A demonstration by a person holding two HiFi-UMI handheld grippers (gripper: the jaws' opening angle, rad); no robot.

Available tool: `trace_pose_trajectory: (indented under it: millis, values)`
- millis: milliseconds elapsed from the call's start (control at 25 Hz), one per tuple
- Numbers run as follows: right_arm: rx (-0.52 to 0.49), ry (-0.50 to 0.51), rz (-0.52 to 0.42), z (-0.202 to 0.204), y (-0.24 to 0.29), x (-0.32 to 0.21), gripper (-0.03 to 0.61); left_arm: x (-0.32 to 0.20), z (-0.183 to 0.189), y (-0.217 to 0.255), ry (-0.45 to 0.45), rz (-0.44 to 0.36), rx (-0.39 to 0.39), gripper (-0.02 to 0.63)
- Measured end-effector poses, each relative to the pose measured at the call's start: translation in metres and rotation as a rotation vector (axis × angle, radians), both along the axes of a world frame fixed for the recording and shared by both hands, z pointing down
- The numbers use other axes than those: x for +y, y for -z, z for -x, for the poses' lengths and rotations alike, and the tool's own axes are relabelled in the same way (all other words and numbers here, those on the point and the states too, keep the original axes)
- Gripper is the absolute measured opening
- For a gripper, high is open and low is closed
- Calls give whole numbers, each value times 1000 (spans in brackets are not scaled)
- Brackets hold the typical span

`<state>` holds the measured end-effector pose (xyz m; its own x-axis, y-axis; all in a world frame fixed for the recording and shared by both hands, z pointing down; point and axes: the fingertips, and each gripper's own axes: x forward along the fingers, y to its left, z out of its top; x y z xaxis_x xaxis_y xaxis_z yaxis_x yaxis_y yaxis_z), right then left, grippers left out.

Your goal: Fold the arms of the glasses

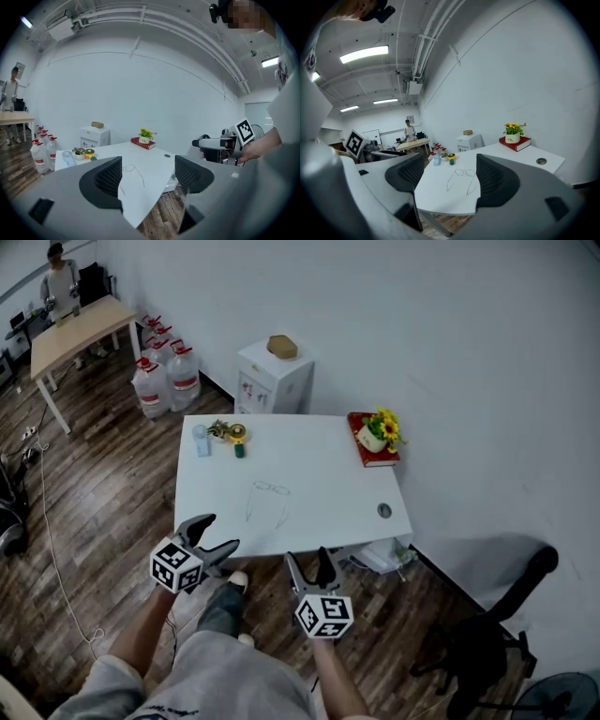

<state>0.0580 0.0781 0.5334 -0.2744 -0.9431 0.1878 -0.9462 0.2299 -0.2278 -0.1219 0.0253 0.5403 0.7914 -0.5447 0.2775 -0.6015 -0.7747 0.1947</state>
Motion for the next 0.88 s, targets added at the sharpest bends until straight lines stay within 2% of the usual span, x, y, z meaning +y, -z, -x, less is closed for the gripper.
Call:
trace_pose_trajectory:
  millis: [320,560,880]
  values:
    - [-2,-109,33,-29,-8,-78,333,-111,-51,-16,-148,15,-6,348]
    - [0,-191,75,-54,-16,-134,330,-194,-86,-34,-260,61,-35,348]
    - [-5,-238,161,-70,-48,-183,328,-255,-111,-85,-456,148,-136,325]
